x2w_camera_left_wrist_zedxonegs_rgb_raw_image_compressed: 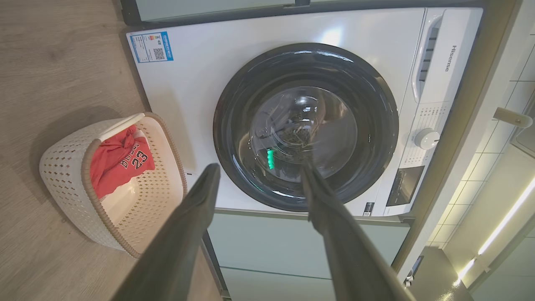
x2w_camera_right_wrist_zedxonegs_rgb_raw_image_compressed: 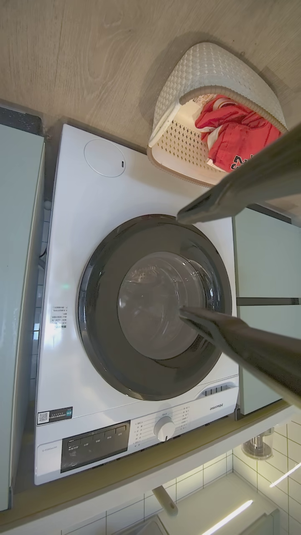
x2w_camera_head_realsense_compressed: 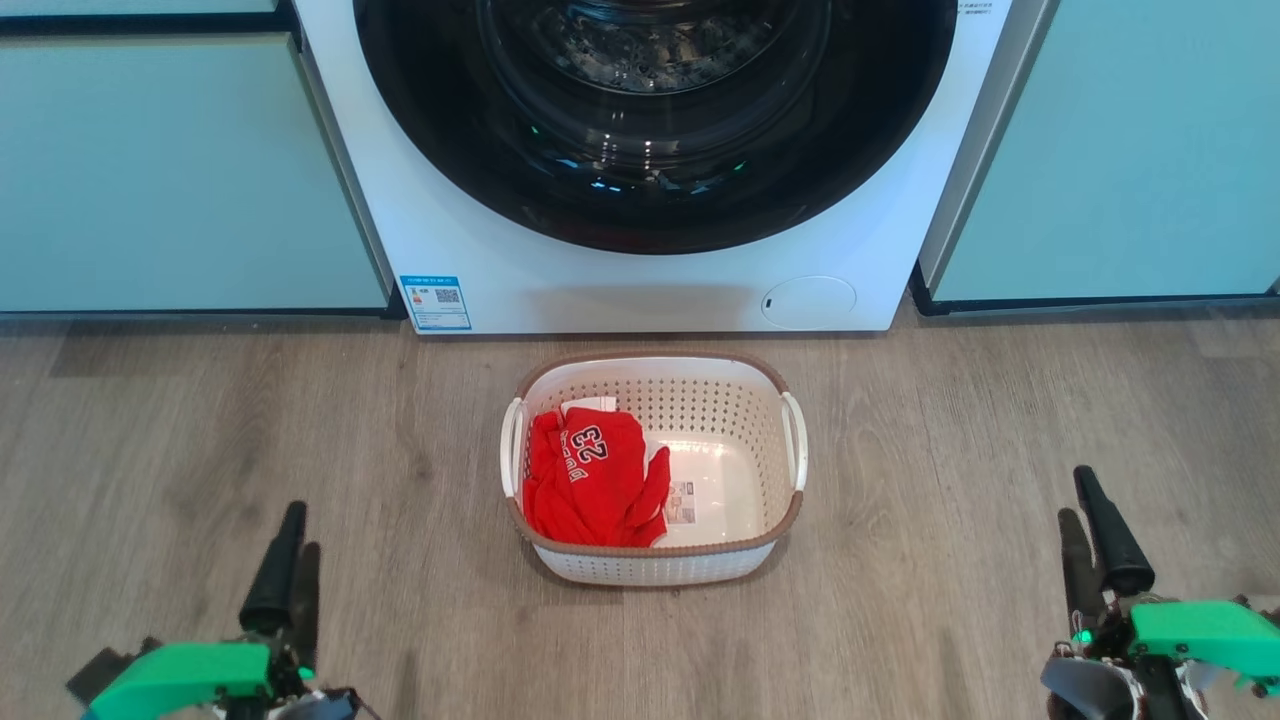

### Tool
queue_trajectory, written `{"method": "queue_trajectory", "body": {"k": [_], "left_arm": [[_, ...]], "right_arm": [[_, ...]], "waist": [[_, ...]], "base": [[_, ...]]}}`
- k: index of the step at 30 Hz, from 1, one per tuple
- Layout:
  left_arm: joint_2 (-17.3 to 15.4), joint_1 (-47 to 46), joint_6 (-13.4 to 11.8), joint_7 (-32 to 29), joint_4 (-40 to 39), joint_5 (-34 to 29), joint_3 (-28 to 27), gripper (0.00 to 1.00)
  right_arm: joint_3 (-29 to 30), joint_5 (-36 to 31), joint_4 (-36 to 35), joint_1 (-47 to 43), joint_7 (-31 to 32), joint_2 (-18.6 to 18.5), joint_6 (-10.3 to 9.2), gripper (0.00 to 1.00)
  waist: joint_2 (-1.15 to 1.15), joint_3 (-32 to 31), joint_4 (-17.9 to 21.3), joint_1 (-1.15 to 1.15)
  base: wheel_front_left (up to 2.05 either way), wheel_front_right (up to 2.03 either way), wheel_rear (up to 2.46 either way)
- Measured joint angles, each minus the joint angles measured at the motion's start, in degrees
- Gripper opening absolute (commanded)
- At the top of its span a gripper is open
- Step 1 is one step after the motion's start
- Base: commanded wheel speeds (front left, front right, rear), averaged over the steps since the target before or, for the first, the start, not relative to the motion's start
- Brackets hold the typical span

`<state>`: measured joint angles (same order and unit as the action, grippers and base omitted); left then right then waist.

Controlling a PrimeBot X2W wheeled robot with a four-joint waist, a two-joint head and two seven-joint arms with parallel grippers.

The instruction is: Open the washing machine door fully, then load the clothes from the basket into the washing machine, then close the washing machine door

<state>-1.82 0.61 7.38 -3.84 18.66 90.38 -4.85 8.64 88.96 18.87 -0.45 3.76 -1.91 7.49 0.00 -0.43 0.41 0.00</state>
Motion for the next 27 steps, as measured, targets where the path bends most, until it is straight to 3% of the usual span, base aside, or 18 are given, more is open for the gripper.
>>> {"method": "queue_trajectory", "body": {"k": [27], "left_arm": [[0.0,-2.9,0.0,4.5,-8.9,-16.0,-6.3,1.00]], "right_arm": [[2.3,-22.2,-10.8,3.7,-4.3,0.0,0.00,1.00]], "waist": [[0.00,0.3,0.1,0.00]], "base": [[0.00,0.00,0.00]]}}
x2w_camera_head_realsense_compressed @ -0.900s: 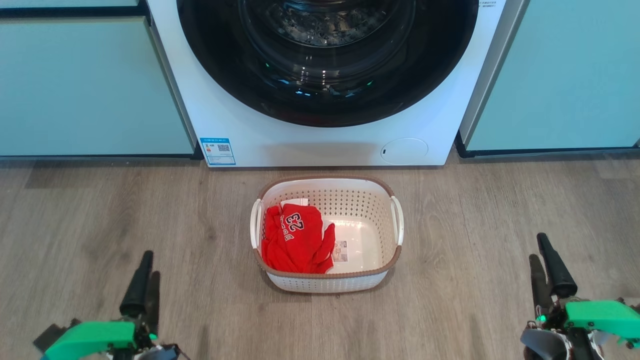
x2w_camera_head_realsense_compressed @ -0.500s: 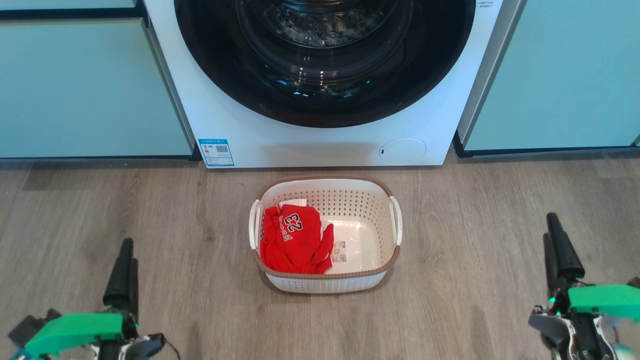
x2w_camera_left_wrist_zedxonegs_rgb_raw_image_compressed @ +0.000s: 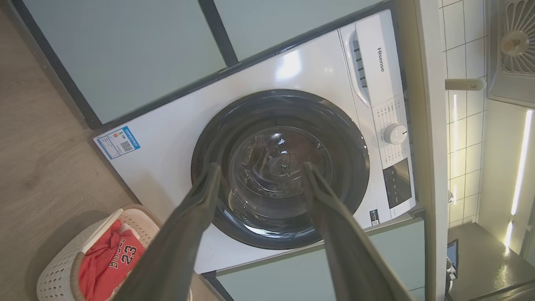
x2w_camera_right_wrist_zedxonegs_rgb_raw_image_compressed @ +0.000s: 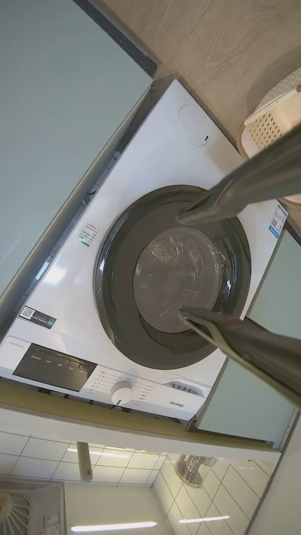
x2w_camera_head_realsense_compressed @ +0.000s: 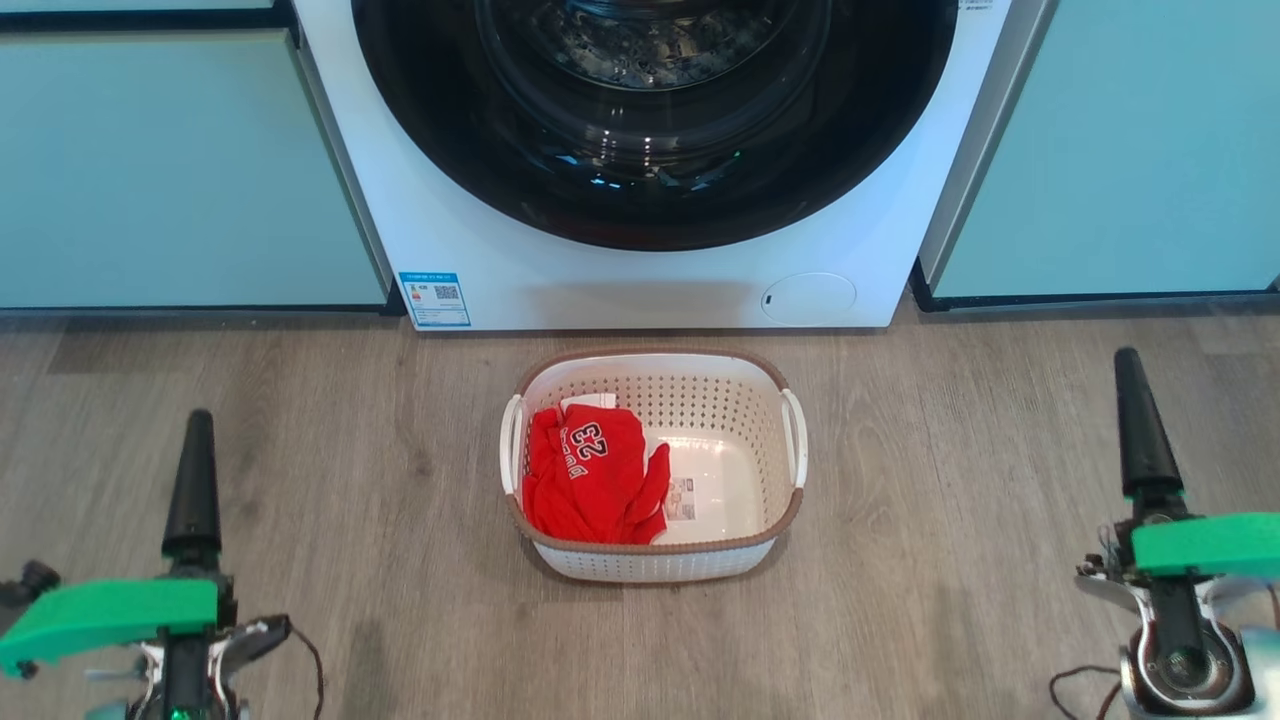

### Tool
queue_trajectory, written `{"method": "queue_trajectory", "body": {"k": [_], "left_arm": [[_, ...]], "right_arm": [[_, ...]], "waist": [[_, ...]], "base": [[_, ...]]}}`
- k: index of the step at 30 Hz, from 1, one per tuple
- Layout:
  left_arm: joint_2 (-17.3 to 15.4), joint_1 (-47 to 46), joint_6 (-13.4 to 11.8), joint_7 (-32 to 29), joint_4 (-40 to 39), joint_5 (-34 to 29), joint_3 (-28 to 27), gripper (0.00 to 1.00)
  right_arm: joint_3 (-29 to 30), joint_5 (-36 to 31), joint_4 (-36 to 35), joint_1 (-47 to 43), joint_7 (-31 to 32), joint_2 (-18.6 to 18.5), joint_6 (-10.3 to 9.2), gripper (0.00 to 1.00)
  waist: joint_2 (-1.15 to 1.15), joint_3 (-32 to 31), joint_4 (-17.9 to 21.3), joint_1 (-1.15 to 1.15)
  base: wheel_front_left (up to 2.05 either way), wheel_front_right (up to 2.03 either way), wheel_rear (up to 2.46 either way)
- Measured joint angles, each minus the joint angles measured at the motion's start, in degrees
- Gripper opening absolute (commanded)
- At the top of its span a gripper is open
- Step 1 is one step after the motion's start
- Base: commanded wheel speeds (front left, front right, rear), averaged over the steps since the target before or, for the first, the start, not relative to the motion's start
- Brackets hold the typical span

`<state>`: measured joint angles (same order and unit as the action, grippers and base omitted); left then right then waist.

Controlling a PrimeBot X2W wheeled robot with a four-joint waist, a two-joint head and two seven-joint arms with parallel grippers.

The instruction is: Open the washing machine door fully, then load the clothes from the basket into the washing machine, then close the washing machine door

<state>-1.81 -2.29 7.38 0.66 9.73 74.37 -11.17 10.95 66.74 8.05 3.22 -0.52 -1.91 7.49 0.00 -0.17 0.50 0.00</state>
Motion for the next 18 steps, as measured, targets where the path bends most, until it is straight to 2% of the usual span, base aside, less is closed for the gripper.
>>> {"method": "queue_trajectory", "body": {"k": [6,12,18], "left_arm": [[0.0,-0.3,-2.1,1.0,-4.2,-5.8,0.1,1.00],[0.0,-0.4,-6.9,2.0,-9.2,-14.1,2.2,1.00],[0.0,-0.4,-10.6,2.9,-13.3,-23.5,7.1,1.00]], "right_arm": [[-2.5,-8.4,-3.6,0.3,-0.8,0.0,0.00,1.00],[-4.5,-14.2,-6.2,1.2,-1.8,0.0,0.00,1.00],[-5.9,-20.7,-8.3,1.2,-2.9,-0.1,0.00,1.00]], "waist": [[0.00,0.3,-0.1,0.00],[0.00,0.2,-0.2,0.00],[0.00,0.1,-0.4,0.00]], "base": [[0.00,0.00,0.00],[0.00,0.00,0.00],[0.00,0.00,0.00]]}}
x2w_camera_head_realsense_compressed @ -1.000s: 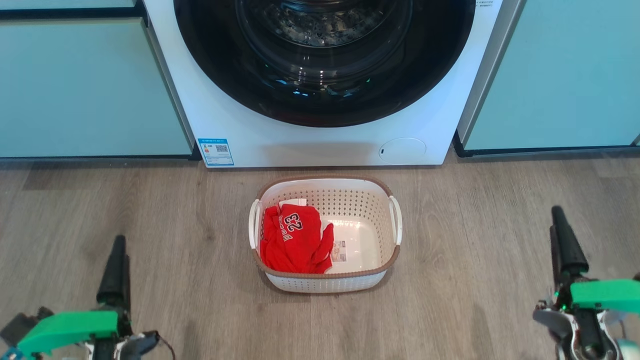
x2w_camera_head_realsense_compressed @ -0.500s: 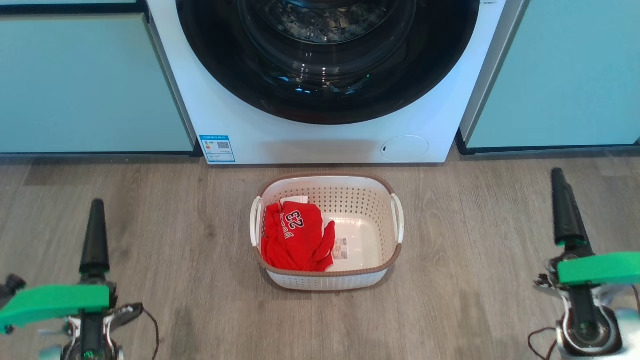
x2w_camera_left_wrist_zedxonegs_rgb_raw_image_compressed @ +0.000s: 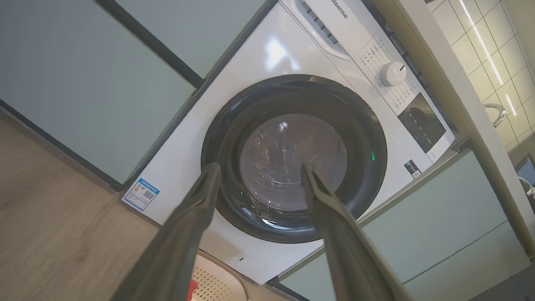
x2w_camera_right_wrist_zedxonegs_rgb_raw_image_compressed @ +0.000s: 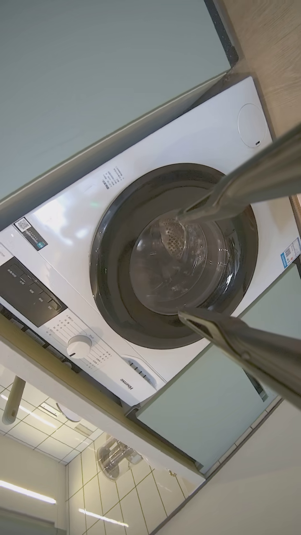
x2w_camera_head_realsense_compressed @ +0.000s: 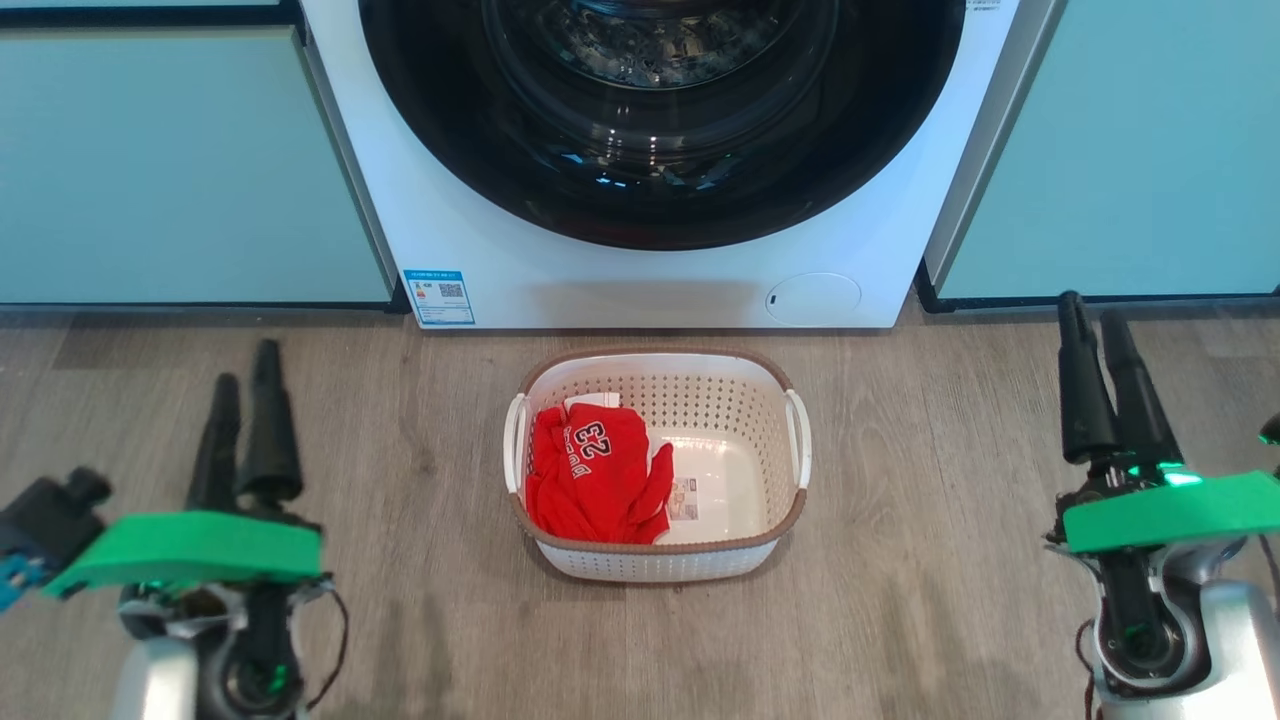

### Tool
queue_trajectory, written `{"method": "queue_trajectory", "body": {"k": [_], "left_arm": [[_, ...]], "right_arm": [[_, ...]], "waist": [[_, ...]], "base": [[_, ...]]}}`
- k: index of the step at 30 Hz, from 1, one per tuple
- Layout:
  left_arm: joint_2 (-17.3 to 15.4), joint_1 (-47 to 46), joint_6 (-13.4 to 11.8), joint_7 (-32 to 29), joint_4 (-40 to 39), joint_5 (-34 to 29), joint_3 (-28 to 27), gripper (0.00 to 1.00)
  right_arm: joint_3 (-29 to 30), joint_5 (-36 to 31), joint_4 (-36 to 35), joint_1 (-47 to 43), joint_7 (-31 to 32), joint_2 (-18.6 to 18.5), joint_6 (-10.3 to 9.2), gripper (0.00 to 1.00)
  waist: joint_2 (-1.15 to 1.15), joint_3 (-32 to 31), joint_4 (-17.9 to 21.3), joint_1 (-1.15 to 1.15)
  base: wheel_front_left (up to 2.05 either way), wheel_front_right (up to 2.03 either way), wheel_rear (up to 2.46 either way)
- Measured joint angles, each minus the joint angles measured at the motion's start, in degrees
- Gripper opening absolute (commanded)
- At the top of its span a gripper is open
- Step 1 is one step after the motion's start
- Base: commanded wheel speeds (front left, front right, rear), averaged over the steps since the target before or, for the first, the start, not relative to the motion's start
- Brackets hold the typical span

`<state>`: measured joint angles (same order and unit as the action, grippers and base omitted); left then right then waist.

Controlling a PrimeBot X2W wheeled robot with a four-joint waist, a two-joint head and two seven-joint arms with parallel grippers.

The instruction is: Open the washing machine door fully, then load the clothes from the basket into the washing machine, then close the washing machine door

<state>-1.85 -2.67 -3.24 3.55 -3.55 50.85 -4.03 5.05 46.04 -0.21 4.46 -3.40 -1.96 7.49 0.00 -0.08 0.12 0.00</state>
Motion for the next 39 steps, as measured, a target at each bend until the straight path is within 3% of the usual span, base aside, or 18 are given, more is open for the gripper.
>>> {"method": "queue_trajectory", "body": {"k": [5,10,20,28,34,39], "left_arm": [[-0.7,0.0,-3.5,0.9,-1.1,-8.5,5.6,1.00],[-3.9,0.0,-8.5,1.8,-1.1,-13.2,11.8,1.00],[-7.1,0.0,-16.0,3.2,0.2,-18.6,20.8,1.00],[-9.2,0.0,-21.2,4.7,0.5,-22.9,25.8,1.00],[-9.0,0.0,-21.5,5.6,0.0,-24.5,26.0,1.00],[-7.3,0.1,-18.0,6.4,0.0,-26.4,23.9,1.00]], "right_arm": [[0.8,-3.3,-1.5,0.1,-1.1,0.0,0.00,1.00],[1.5,-6.5,-1.1,0.1,-1.8,0.0,0.00,1.00],[-2.3,-8.7,6.4,-0.5,-3.4,-0.1,0.00,1.00],[-3.6,-15.5,6.5,-0.4,-4.7,-0.1,0.00,1.00],[-4.3,-19.3,6.4,-0.4,-5.7,-0.1,0.00,1.00],[-5.1,-22.3,6.5,-0.4,-6.5,-0.1,0.00,1.00]], "waist": [[0.00,-0.1,-0.1,0.00],[0.00,-0.4,0.0,0.00],[0.00,-0.8,0.3,0.00],[0.00,-0.9,0.9,0.00],[0.00,-1.0,1.4,0.00],[0.00,-1.4,1.6,0.00]], "base": [[0.00,0.00,0.00],[0.00,0.00,0.00],[0.00,0.00,0.00],[0.00,0.00,0.00],[0.00,0.00,0.00],[0.00,0.00,0.00]]}}
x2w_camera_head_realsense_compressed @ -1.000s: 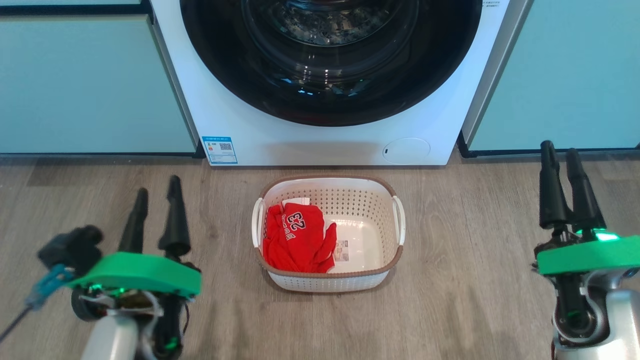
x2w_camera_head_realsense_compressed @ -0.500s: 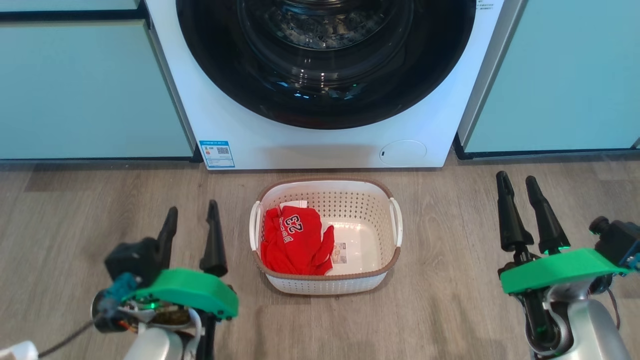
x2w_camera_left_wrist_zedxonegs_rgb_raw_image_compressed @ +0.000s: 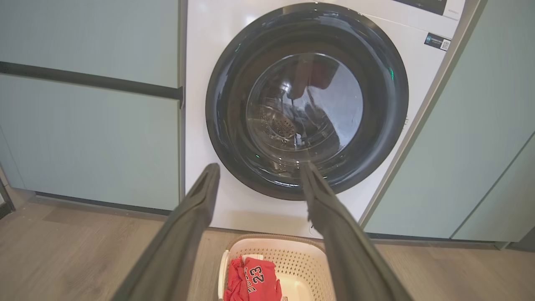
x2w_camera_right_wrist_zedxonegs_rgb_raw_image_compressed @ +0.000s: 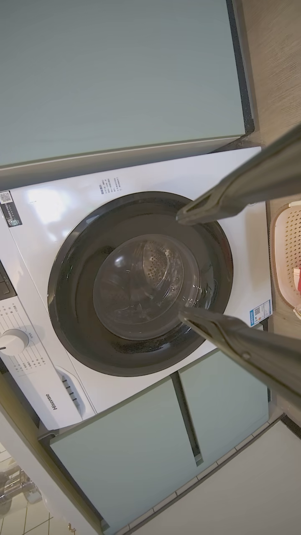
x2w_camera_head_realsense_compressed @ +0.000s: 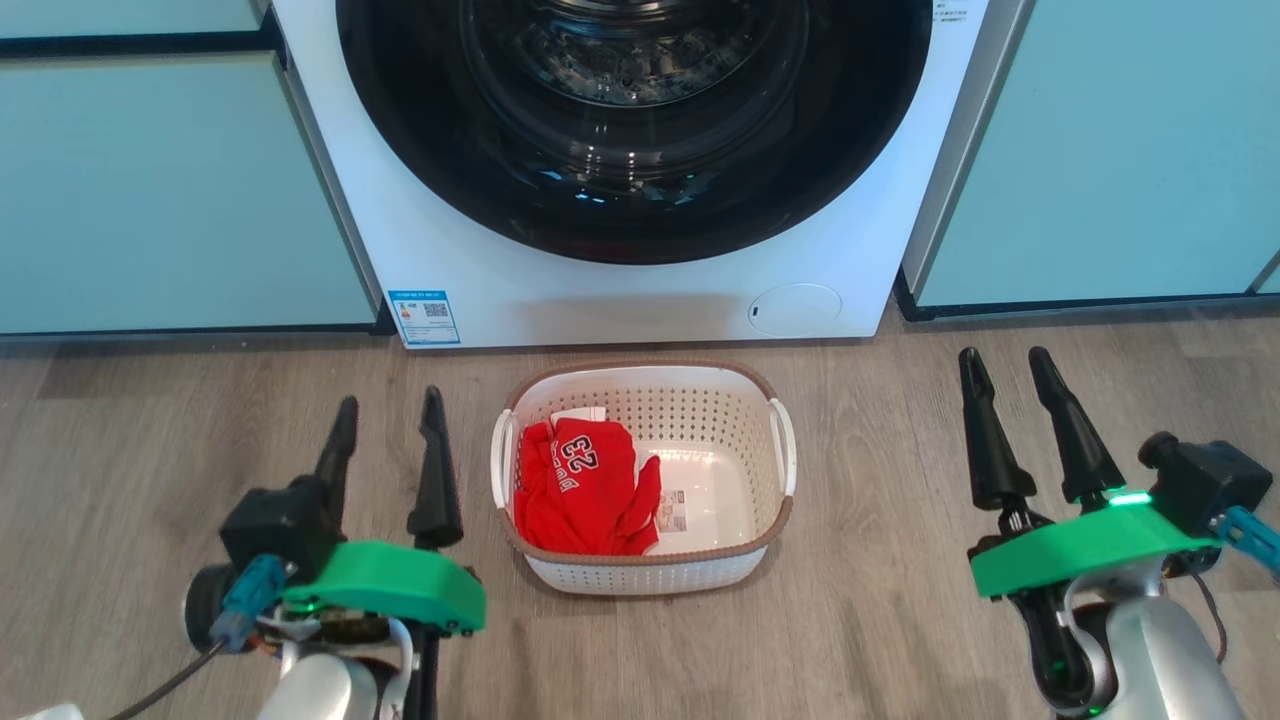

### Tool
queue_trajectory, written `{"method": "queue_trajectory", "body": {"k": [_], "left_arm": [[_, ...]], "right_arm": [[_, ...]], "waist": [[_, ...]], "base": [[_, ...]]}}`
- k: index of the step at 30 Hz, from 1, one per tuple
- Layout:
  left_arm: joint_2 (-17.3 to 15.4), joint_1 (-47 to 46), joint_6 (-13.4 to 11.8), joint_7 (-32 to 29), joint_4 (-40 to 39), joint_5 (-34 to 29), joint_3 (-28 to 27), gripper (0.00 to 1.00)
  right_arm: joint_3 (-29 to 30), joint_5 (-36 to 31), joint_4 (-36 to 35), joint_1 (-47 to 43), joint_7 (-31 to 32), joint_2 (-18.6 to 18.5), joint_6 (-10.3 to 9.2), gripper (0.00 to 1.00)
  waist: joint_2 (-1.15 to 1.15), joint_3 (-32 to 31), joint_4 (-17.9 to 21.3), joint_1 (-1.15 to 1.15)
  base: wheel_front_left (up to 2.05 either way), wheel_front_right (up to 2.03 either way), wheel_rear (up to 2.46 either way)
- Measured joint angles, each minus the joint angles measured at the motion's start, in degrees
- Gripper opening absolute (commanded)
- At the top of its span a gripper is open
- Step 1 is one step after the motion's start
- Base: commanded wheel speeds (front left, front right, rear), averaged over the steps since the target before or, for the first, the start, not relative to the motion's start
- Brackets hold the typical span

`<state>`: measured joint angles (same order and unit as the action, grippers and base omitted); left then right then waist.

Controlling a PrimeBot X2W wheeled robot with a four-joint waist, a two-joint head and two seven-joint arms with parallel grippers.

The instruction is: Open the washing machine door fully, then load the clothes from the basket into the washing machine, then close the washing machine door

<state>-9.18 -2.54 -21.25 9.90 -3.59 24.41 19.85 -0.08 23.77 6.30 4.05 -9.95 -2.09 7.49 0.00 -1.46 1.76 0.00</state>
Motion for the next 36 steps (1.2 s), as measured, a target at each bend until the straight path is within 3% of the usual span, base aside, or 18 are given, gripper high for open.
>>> {"method": "queue_trajectory", "body": {"k": [8,15,19,28,36], "left_arm": [[3.6,0.4,3.8,1.4,-3.3,-6.0,-5.7,1.00],[5.6,2.2,11.7,2.6,-1.0,-7.9,-9.2,1.00],[6.0,3.1,13.5,3.2,1.1,-9.3,-11.2,1.00],[6.2,3.5,13.5,4.4,9.9,-14.6,-11.4,1.00],[6.3,3.7,13.6,4.4,14.3,-12.7,-10.8,1.00]], "right_arm": [[0.0,-3.0,-0.8,0.3,-1.5,0.0,0.00,1.00],[1.4,-4.2,1.3,0.3,-2.4,-0.1,0.00,1.00],[1.4,-5.2,3.0,0.3,-2.8,-0.1,0.00,1.00],[1.0,-9.4,7.7,1.5,-4.5,-0.1,0.01,1.00],[0.9,-9.2,11.8,1.6,-4.5,-0.1,0.00,1.00]], "waist": [[0.00,0.3,0.3,0.00],[0.00,0.3,0.4,0.00],[0.00,0.2,0.5,0.00],[0.00,0.0,1.0,0.00],[0.00,0.1,1.1,0.00]], "base": [[0.00,0.00,0.00],[0.00,0.00,0.00],[0.00,0.00,0.00],[0.00,0.00,0.00],[0.00,0.00,0.00]]}}
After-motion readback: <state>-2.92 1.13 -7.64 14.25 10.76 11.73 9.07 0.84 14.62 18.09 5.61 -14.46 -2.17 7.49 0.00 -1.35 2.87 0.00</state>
